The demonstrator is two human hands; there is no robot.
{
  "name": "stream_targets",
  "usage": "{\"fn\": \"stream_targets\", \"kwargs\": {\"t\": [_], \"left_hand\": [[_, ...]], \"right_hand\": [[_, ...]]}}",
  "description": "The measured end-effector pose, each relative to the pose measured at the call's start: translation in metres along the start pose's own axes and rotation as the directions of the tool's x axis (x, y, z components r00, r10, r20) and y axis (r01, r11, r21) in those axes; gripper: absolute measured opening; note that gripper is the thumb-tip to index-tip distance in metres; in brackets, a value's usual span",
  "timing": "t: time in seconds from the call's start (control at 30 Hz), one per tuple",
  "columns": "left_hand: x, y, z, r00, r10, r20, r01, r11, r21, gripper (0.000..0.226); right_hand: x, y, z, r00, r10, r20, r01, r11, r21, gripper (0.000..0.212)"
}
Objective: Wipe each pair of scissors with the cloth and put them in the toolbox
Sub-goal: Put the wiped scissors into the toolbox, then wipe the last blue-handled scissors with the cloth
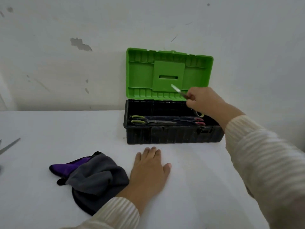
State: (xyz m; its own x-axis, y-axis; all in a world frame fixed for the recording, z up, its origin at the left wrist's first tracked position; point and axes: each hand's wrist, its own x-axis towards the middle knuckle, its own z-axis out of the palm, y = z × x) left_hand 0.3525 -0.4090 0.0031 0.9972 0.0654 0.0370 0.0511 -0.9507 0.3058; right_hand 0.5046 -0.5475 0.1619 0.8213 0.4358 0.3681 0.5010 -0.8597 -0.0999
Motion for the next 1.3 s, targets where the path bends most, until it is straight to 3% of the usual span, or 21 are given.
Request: {"fn": "stream_targets", "kwargs": {"t": [0.07,0.17,0.33,0.47,0.53,0.67,0.7,0.77,0.8,0.83,0.93,1.0,1.03,1.1,1.17,1.23,1.3], "left_hand": [[0.002,-0.001,0.003,1.000,-0.006,-0.012,0.006,1.000,-0.009,0.064],[0.004,-0.001,0.003,1.000,-0.016,-0.019,0.016,1.000,-0.008,0.065],[0.007,-0.001,0.006,0.999,-0.033,-0.021,0.032,0.999,-0.016,0.065],[0.008,0.000,0.007,0.999,-0.042,-0.017,0.042,0.999,-0.011,0.065],[0.007,0.001,0.005,0.999,-0.047,-0.005,0.047,0.999,-0.012,0.065],[0.008,0.000,-0.001,0.999,-0.054,-0.008,0.052,0.982,-0.184,0.056],[0.006,0.000,-0.006,0.994,-0.108,-0.026,0.092,0.932,-0.350,0.049],[-0.001,-0.003,-0.022,0.956,-0.290,-0.037,0.172,0.660,-0.731,0.035],[-0.006,-0.006,-0.033,0.933,-0.358,-0.041,0.159,0.511,-0.845,0.030],[-0.012,-0.012,-0.045,0.911,-0.403,-0.084,0.107,0.428,-0.897,0.028],[-0.028,-0.046,-0.082,0.841,-0.470,-0.267,-0.063,0.406,-0.912,0.032],[-0.037,-0.085,-0.102,0.782,-0.525,-0.334,-0.072,0.457,-0.887,0.034],[-0.039,-0.106,-0.108,0.748,-0.568,-0.343,-0.026,0.491,-0.871,0.034],[-0.048,-0.164,-0.118,0.672,-0.652,-0.351,0.175,0.600,-0.781,0.035],[-0.057,-0.214,-0.122,0.644,-0.708,-0.292,0.463,0.663,-0.588,0.041],[-0.073,-0.262,-0.126,0.578,-0.791,-0.201,0.713,0.609,-0.346,0.050],[-0.085,-0.292,-0.131,0.518,-0.846,-0.129,0.828,0.534,-0.171,0.047]], "right_hand": [[0.019,0.013,0.023,0.979,-0.049,0.199,0.082,0.984,-0.160,0.018],[0.035,0.026,0.059,0.921,-0.043,0.388,0.145,0.961,-0.238,0.016],[0.057,0.047,0.109,0.832,0.063,0.551,0.150,0.931,-0.333,0.023],[0.059,0.052,0.107,0.859,0.058,0.509,0.104,0.953,-0.283,0.022],[0.053,0.045,0.092,0.915,0.015,0.403,0.087,0.968,-0.236,0.023],[0.028,-0.008,0.053,0.989,0.039,0.144,-0.053,0.994,0.094,0.019],[0.016,-0.026,0.045,0.991,0.064,0.118,-0.091,0.967,0.239,0.018],[-0.009,-0.060,0.038,0.987,0.112,0.118,-0.158,0.833,0.530,0.014],[-0.023,-0.076,0.039,0.980,0.129,0.149,-0.195,0.752,0.630,0.013],[-0.035,-0.092,0.041,0.974,0.127,0.188,-0.223,0.685,0.694,0.011],[-0.067,-0.143,0.058,0.957,0.023,0.288,-0.238,0.628,0.741,0.013],[-0.083,-0.177,0.074,0.959,-0.067,0.275,-0.132,0.755,0.643,0.014],[-0.091,-0.192,0.079,0.967,-0.092,0.237,-0.060,0.824,0.563,0.016],[-0.106,-0.227,0.086,0.963,-0.159,0.216,0.031,0.867,0.498,0.023],[-0.118,-0.247,0.091,0.925,-0.179,0.335,0.010,0.893,0.450,0.039],[-0.127,-0.262,0.099,0.892,-0.180,0.414,0.038,0.944,0.329,0.044],[-0.128,-0.270,0.101,0.915,-0.160,0.371,0.066,0.965,0.254,0.027]]}}
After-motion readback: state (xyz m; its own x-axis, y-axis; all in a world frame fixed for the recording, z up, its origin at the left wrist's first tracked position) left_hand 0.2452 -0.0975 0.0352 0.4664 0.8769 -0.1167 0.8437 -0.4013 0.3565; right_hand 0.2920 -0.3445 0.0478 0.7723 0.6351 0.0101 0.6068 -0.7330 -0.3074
